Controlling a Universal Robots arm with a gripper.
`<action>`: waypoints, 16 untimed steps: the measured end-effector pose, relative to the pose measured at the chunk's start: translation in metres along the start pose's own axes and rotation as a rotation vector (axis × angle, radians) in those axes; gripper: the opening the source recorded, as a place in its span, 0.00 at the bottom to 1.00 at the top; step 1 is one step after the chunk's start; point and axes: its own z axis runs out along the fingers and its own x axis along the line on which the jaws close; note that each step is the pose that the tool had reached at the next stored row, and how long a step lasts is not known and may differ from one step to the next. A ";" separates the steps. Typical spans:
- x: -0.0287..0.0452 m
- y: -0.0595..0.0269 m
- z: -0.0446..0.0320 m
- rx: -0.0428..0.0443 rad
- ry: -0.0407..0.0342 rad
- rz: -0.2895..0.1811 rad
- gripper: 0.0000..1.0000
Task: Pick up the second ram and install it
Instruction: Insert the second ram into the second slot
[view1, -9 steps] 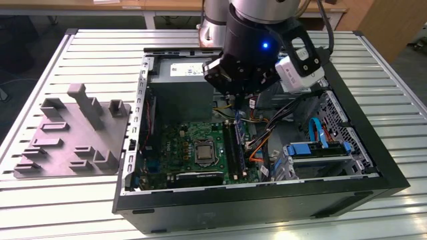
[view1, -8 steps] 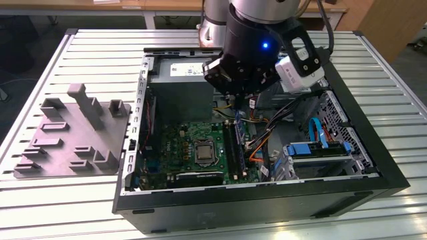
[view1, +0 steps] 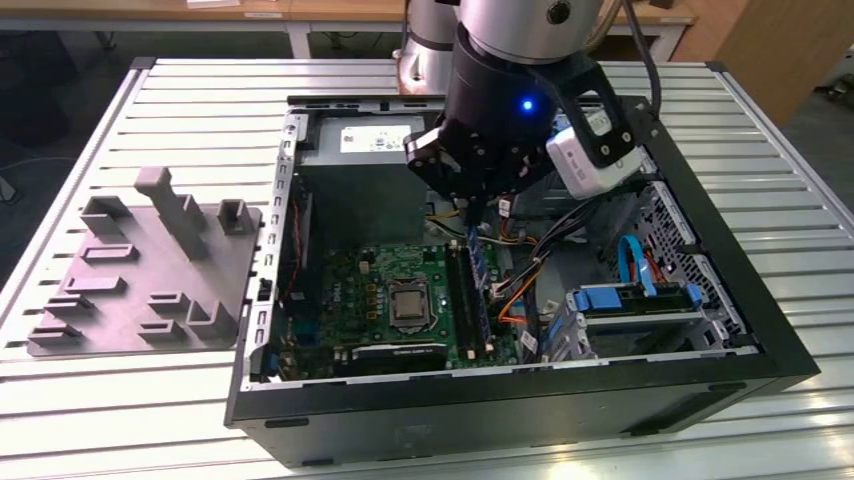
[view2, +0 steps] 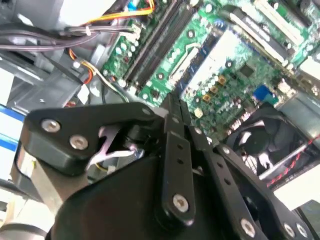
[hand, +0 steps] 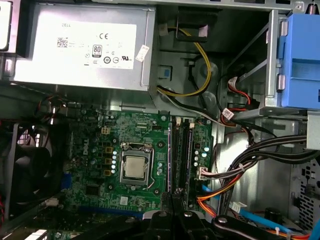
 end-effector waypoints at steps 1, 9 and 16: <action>0.0000 0.0000 -0.0001 -0.0002 -0.0001 0.000 0.11; 0.0000 0.0001 0.0001 -0.0001 0.0000 0.000 0.11; -0.0001 0.0000 0.0010 -0.0003 -0.0001 0.000 0.11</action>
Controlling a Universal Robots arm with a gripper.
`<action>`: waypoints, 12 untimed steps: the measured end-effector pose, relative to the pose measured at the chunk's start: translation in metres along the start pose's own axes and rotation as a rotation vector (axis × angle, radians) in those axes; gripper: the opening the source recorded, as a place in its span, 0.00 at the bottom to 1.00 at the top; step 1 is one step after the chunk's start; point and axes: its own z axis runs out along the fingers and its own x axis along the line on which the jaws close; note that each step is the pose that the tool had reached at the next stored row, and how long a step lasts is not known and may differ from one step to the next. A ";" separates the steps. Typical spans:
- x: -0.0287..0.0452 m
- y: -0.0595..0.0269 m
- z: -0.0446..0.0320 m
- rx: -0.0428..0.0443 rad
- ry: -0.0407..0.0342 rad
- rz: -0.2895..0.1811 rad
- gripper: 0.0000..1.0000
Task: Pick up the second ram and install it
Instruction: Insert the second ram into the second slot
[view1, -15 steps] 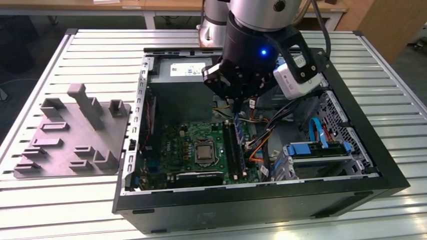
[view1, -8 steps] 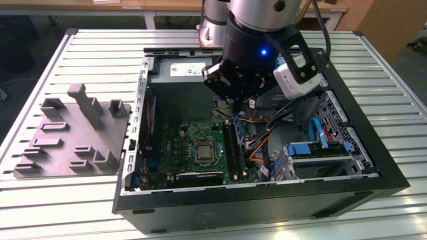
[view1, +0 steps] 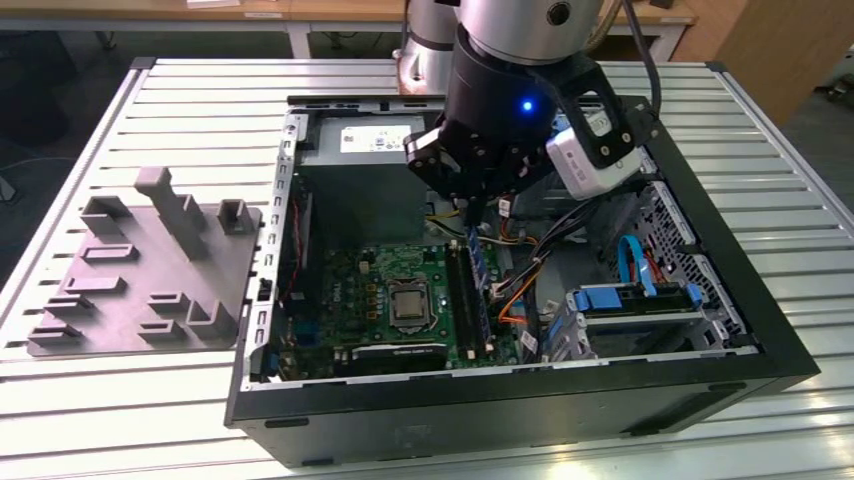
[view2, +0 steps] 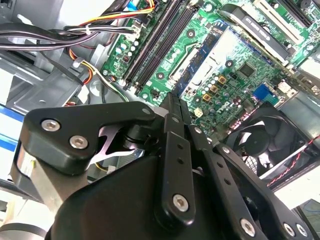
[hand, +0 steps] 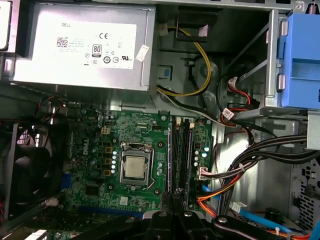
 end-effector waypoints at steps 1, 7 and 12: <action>0.0000 0.0000 0.0008 -0.0004 -0.0002 0.000 0.11; -0.0002 -0.0004 0.0070 0.0001 0.0001 0.000 0.11; -0.0002 -0.0004 0.0077 0.0002 0.0001 0.000 0.11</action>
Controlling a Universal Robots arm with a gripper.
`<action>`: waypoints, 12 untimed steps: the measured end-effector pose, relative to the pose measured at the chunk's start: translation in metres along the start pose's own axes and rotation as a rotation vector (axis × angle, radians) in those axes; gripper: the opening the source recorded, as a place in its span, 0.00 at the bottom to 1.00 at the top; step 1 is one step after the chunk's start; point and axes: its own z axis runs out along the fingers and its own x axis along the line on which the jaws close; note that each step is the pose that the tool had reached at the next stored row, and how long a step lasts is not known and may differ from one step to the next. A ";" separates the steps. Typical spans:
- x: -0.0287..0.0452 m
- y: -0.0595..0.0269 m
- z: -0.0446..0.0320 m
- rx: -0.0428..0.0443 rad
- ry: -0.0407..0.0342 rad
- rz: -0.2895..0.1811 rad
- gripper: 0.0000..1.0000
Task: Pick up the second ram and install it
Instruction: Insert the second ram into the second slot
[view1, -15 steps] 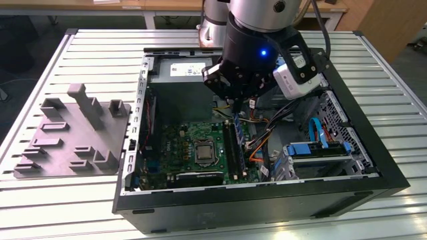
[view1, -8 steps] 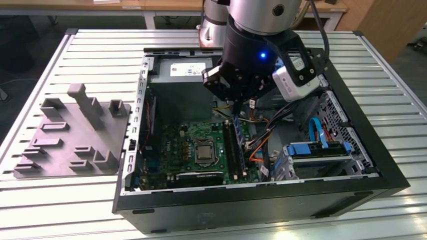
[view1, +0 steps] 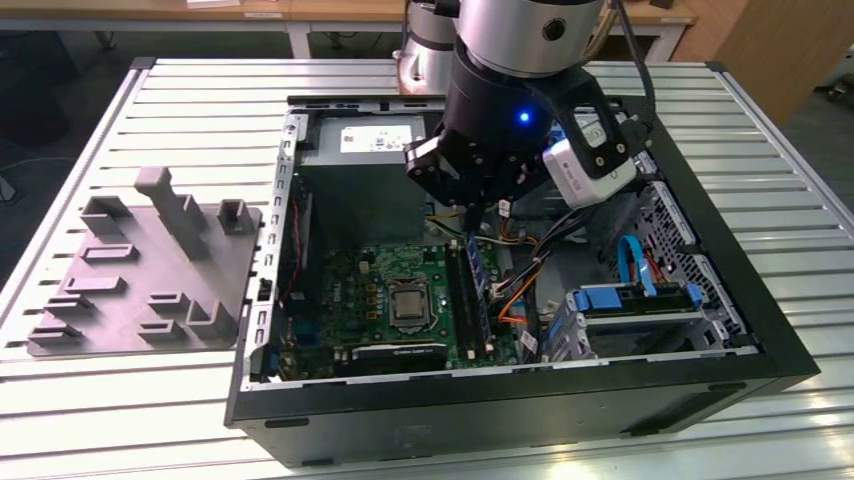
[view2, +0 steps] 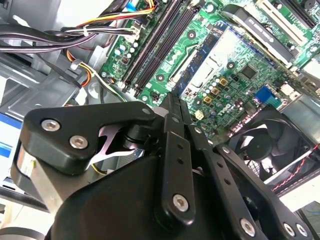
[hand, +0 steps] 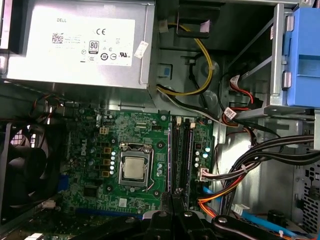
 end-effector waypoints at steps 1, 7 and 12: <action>0.0000 0.0000 0.0001 -0.0001 -0.0001 0.000 0.11; -0.0001 -0.0002 0.0041 -0.0002 -0.0001 0.000 0.11; -0.0004 -0.0007 0.0123 -0.0002 -0.0001 0.000 0.11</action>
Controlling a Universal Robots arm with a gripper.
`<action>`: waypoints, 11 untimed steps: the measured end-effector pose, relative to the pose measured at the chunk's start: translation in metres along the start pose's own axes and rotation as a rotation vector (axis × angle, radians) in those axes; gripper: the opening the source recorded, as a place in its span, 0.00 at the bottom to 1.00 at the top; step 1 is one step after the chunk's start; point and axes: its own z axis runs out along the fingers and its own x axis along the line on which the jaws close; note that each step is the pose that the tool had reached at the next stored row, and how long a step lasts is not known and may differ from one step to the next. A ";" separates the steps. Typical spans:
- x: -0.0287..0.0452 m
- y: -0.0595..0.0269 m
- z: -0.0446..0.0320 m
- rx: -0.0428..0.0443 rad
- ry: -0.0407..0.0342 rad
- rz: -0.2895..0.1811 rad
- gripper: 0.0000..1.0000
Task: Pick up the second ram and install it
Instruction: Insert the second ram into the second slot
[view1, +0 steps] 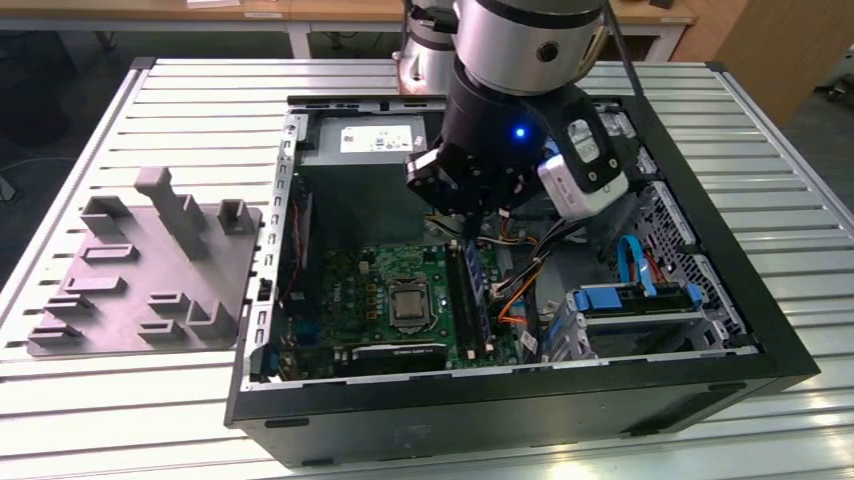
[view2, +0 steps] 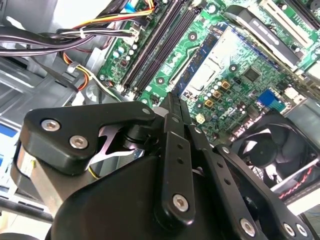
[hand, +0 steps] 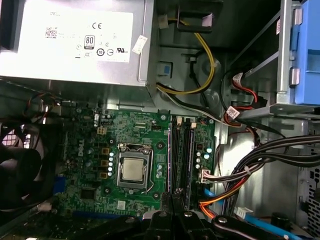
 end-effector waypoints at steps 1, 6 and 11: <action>-0.0001 -0.0001 0.0014 0.0000 0.0000 0.000 0.11; -0.0003 -0.0004 0.0075 -0.0001 0.0000 0.000 0.11; -0.0004 -0.0007 0.0133 -0.0001 -0.0001 0.000 0.11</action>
